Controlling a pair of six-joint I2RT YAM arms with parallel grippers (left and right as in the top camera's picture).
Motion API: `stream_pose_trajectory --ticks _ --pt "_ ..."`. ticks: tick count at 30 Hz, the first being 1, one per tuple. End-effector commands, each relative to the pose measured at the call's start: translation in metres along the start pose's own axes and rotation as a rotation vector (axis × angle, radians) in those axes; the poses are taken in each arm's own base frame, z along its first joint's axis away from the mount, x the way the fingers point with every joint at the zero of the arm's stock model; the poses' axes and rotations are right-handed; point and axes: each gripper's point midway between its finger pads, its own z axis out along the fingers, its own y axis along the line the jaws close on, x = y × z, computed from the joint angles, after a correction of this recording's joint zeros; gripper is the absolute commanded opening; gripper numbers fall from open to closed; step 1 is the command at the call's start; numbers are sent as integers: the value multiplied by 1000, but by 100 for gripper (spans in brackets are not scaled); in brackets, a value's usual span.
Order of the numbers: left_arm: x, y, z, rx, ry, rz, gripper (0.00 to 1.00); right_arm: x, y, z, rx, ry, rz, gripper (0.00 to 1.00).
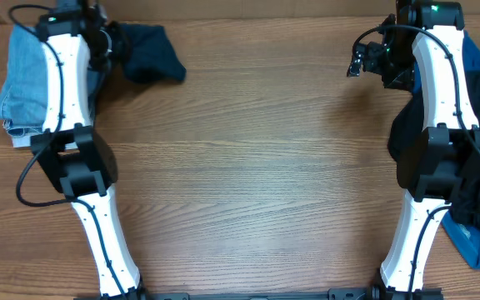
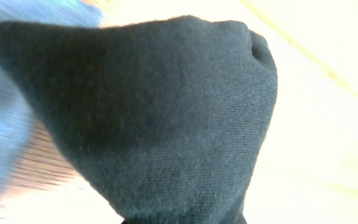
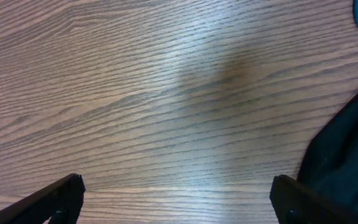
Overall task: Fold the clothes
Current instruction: 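Grasp the dark bundle with the left gripper and carry it left, then lower the dark bundle onto the blue denim stack and release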
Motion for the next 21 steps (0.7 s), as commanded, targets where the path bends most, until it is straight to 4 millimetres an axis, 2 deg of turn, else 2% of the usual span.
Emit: stream_pose_trajectory --ticks 1,4,7,9,11,16,18,21 --pt "-47 -19 -62 156 -160 -24 4 2 2 2 -5 7 2 100" --pt "-69 -7 -82 178 -230 -146 4 3 2 2 -5 11 3 100" --pt "-100 7 -126 207 -360 -170 4 5 2 2 -3 22 4 100" --pt "-106 19 -152 195 -402 -185 4 5 2 2 -3 21 4 100" --pt "-105 30 -166 175 -410 -192 4 4 2 2 -4 17 4 100" --pt "-87 90 -171 -35 -370 -279 4 5 10 1 -48 22 4 100" --pt "-87 95 -172 -62 -372 -241 4 5 10 1 -48 21 3 100" --pt "-96 89 -175 -48 -404 -145 4 5 10 1 -48 21 0 100"
